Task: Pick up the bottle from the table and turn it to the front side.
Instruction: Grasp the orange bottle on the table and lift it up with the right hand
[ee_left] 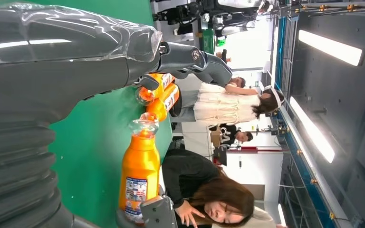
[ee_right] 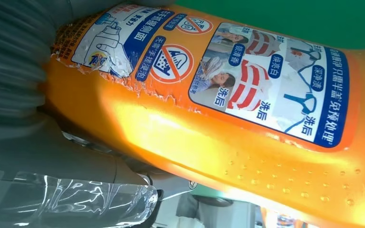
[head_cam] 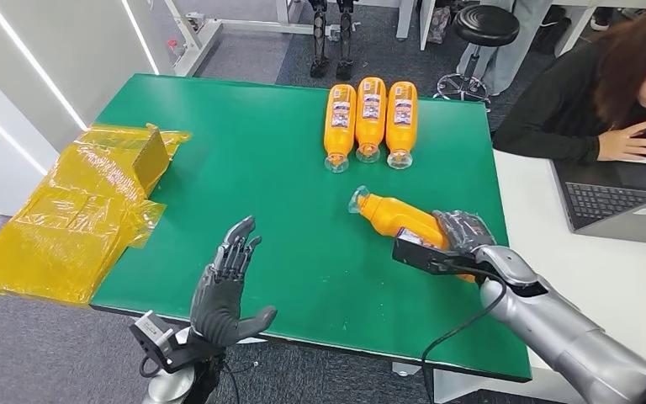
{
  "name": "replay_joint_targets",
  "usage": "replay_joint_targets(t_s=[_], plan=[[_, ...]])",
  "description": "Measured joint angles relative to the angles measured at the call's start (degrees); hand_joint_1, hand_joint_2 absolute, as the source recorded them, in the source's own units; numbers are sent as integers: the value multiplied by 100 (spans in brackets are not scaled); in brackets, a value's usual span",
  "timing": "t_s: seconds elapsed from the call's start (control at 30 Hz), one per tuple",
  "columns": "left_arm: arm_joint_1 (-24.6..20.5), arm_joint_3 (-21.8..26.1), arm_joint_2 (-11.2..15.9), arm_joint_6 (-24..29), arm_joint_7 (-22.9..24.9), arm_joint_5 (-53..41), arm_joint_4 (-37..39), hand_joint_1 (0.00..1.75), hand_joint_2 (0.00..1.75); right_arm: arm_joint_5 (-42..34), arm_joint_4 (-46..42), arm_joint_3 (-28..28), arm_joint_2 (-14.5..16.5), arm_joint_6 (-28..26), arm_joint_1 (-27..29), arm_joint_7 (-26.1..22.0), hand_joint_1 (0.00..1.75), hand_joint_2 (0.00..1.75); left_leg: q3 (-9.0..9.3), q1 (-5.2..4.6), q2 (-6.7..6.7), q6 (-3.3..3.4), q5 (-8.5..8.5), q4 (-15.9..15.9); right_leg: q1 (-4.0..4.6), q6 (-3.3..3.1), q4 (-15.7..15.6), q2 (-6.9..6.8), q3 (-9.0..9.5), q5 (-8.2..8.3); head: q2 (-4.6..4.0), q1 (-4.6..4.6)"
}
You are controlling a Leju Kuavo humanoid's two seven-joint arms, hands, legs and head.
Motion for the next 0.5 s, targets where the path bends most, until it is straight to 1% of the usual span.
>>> replay_joint_targets(t_s=[0.13, 0.23, 0.3, 0.37, 0.5], plan=[[11, 0, 0, 14, 0, -6, -3, 0, 175, 95, -201, -152, -50, -68, 125, 9, 175, 175, -7, 1, -1, 0, 0, -1, 1, 0, 1, -1, -7, -1, 0, -1], [47, 0, 3, 72, 0, -15, -21, 0, 175, 279, -538, -471, -117, -490, 417, -137, 175, 175, -9, 1, -4, 0, 0, -1, 1, 0, 0, -4, -8, -3, 0, 1], [80, 0, 5, 118, 0, -26, -35, 0, 175, 511, -960, -850, -156, -874, 813, -269, 175, 175, -13, 1, -9, 2, -2, -1, 2, 1, -1, -12, -8, -7, 0, 0], [92, 1, 0, 130, 0, -52, -37, 0, 175, 829, -1441, -1248, -162, -1227, 1324, -426, 175, 175, -18, 2, -20, 3, -6, -1, 2, 3, -1, -24, -9, -12, 0, 1], [54, 0, -56, -40, 1, -108, -28, 0, 175, 1503, -2374, -1880, -21, -1985, 2429, -836, 175, 175, -24, 2, -34, 5, -12, -3, 2, 5, -1, -39, -9, -27, 0, 0]])
